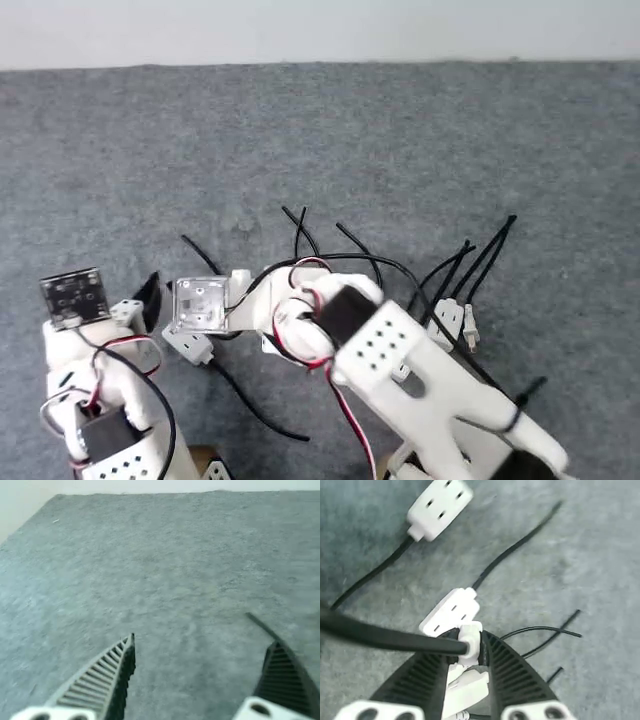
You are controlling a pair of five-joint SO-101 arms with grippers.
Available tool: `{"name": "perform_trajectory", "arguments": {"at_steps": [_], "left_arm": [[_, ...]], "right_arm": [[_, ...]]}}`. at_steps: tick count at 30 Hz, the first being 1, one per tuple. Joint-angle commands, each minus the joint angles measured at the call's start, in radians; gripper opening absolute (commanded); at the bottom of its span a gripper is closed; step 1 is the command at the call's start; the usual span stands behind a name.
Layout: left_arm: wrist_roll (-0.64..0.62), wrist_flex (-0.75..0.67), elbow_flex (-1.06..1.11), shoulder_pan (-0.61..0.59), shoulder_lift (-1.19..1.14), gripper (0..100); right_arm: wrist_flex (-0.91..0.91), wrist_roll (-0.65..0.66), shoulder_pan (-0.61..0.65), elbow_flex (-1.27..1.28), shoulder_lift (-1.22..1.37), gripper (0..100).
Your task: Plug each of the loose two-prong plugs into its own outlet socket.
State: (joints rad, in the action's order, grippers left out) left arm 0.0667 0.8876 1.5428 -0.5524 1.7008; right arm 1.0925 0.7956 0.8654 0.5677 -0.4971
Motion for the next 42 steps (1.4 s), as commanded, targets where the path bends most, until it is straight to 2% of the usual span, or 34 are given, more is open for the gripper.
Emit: {"name": "perform_trajectory", "arguments": {"at_steps": [1,9,12,18,25,34,42], "left_arm": [[-0.048,-0.052,-0.079,0.201,0.008,38],[-0.051,-0.074,-0.191,0.493,0.008,38],[-0.051,-0.072,-0.206,0.54,0.008,38],[-0.051,-0.011,-0.237,0.559,0.008,38],[-0.052,0.012,-0.343,0.713,0.008,38],[-0.072,-0.015,-0.355,0.732,0.0,38],[-0.071,-0.058,-0.334,0.71,0.0,38]], "right_arm": [[0.047,-0.112,-0.015,-0.1,-0.136,0.8],[0.143,-0.259,-0.016,-0.359,-0.216,0.8],[0.142,-0.27,-0.016,-0.416,-0.214,0.8],[0.134,-0.267,-0.028,-0.454,-0.214,0.8],[0.117,-0.272,-0.027,-0.453,-0.214,0.8],[0.139,-0.281,-0.024,-0.456,-0.223,0.8],[0.199,-0.311,0.041,-0.456,-0.228,0.8]]}}
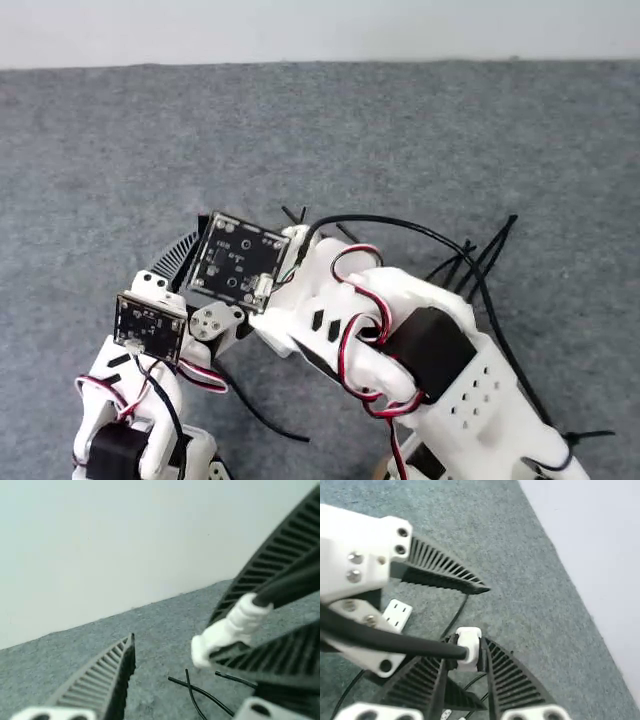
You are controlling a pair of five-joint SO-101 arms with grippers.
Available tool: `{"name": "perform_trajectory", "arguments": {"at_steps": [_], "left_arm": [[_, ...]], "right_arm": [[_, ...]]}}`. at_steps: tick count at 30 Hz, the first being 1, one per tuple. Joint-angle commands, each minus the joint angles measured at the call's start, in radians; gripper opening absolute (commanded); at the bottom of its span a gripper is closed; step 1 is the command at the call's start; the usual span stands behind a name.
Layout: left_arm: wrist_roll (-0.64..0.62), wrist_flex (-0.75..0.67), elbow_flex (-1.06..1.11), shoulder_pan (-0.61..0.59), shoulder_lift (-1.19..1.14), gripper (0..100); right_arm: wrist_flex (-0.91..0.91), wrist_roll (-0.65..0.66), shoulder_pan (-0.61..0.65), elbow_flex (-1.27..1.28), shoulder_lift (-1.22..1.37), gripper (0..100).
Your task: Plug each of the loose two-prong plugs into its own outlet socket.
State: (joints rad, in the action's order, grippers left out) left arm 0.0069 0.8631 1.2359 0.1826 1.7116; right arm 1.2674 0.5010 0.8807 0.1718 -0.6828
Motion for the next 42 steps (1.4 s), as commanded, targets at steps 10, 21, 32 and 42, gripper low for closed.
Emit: {"name": "perform_trajectory", "arguments": {"at_steps": [10,21,32,42], "left_arm": [[-0.012,-0.061,0.008,-0.089,-0.011,38],[-0.011,-0.061,0.021,-0.104,-0.008,38],[-0.014,-0.041,0.047,-0.13,-0.003,38],[0.034,-0.048,0.13,-0.14,-0.003,38]], "right_arm": [[0.094,-0.02,0.031,-0.118,-0.041,0.8],[0.137,-0.034,0.031,-0.112,-0.081,0.8],[0.139,-0.055,0.031,-0.084,-0.079,0.8],[0.102,-0.048,0.025,-0.021,-0.068,0.8]]}}
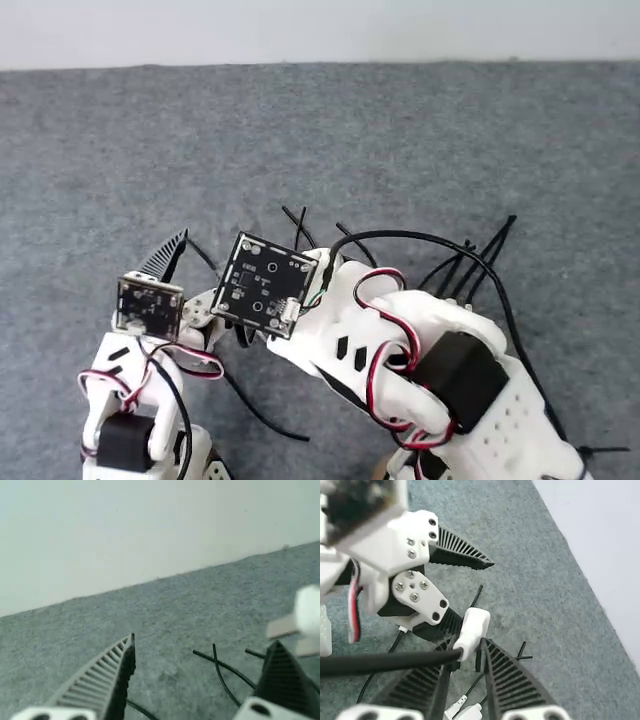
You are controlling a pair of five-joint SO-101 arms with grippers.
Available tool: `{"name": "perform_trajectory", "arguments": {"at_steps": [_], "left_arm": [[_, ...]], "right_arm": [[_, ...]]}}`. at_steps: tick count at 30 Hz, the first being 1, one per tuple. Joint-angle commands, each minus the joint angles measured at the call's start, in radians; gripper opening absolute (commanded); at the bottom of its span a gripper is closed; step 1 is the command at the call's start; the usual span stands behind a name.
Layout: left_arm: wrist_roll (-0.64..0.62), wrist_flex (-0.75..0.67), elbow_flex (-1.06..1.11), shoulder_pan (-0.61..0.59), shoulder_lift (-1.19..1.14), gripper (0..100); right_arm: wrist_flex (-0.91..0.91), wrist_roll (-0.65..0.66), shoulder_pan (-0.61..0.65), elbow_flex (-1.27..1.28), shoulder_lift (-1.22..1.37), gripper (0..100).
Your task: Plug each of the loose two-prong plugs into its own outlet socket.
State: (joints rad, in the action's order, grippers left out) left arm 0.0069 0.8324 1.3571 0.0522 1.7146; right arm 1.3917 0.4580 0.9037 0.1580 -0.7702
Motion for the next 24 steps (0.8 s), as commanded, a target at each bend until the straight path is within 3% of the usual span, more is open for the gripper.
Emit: {"name": "perform_trajectory", "arguments": {"at_steps": [1,8,15,24], "left_arm": [[0.041,-0.026,0.016,-0.012,-0.006,38],[0.127,-0.123,0.105,-0.203,-0.014,38],[0.192,-0.13,0.194,-0.308,-0.014,38],[0.192,-0.132,0.194,-0.431,-0.008,38]], "right_arm": [[-0.019,-0.003,0.002,-0.008,0.019,0.8],[-0.021,0.061,-0.033,0.052,0.039,0.8],[-0.041,0.172,-0.11,0.051,0.197,0.8],[0.001,0.494,-0.114,0.057,0.429,0.8]]}}
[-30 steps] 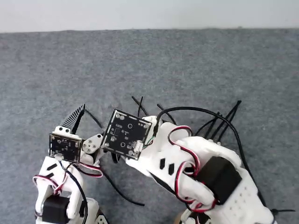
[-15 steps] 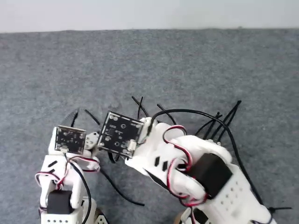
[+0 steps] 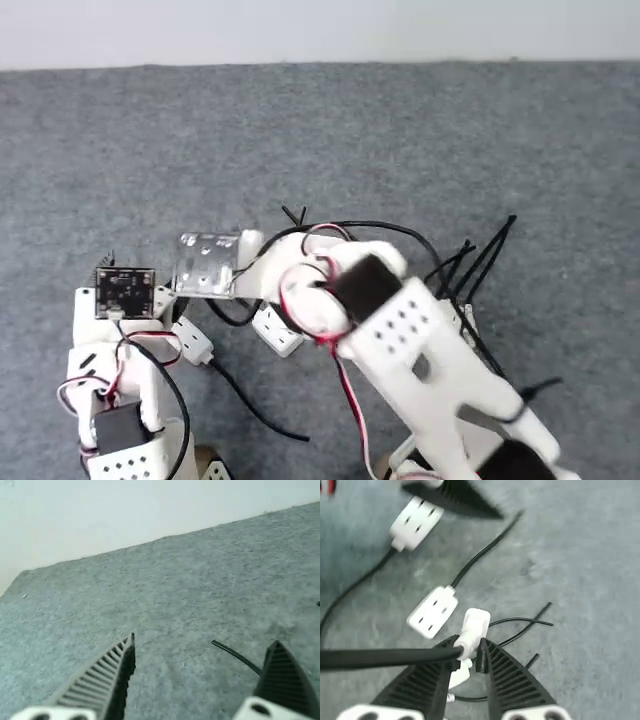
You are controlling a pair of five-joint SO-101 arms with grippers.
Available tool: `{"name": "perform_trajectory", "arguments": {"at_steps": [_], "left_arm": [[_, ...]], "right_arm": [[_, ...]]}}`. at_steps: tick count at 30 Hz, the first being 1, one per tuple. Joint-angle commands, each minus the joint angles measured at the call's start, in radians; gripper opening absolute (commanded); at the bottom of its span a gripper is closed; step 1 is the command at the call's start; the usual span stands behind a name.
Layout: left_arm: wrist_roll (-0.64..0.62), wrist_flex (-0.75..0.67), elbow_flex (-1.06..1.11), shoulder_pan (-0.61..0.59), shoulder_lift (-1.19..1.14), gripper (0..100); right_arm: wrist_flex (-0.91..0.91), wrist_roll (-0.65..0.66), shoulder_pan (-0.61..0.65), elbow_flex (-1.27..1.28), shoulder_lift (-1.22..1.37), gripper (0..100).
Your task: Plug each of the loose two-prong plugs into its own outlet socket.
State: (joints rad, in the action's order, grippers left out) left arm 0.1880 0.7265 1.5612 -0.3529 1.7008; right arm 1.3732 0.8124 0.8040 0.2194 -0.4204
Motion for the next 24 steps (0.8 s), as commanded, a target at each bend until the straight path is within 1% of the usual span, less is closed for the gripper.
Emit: {"name": "perform_trajectory", "arguments": {"at_steps": [1,8,13,17,24], "left_arm": [[0.011,-0.026,-0.008,-0.029,0.006,38],[0.04,-0.041,0.016,-0.029,0.008,38],[0.04,-0.092,0.048,-0.029,0.008,38],[0.04,-0.094,0.05,-0.029,0.008,38],[0.041,-0.114,0.061,-0.029,0.006,38]], "right_arm": [[0.021,0.167,-0.012,-0.005,0.113,0.8],[-0.031,0.322,-0.008,-0.011,0.309,0.8],[0.021,0.414,0.022,-0.011,0.366,0.8],[0.059,0.436,0.059,-0.011,0.369,0.8],[0.054,0.437,0.091,-0.008,0.375,0.8]]}}
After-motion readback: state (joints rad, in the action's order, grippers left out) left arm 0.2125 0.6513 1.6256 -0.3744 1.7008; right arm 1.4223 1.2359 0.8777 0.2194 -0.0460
